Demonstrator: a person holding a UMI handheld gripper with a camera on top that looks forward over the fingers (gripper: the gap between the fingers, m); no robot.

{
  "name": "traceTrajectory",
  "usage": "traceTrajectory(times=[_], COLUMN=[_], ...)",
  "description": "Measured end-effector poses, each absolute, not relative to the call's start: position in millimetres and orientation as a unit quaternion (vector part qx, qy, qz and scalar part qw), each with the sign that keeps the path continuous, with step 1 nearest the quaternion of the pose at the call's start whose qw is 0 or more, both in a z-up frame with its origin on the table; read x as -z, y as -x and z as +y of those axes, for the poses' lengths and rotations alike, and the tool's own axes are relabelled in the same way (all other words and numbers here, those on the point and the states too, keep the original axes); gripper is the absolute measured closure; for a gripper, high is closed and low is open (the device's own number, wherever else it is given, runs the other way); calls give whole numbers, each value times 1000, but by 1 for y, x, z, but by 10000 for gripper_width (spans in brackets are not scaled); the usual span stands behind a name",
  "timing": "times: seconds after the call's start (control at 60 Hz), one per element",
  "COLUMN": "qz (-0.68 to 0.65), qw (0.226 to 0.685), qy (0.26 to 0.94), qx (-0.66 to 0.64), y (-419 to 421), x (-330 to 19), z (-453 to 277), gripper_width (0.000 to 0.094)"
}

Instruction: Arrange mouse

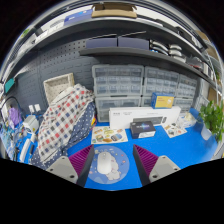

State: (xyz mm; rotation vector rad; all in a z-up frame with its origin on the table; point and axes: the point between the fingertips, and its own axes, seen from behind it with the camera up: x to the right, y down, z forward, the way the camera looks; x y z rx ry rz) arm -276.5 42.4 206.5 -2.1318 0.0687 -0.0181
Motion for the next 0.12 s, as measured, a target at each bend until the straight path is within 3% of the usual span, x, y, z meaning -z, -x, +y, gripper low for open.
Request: traceTrajectory(times=[0.117], qz=[30], qw=[483], qy=[875], qx=[5], y=[277], x=[-205], z=[39], gripper_width=[156])
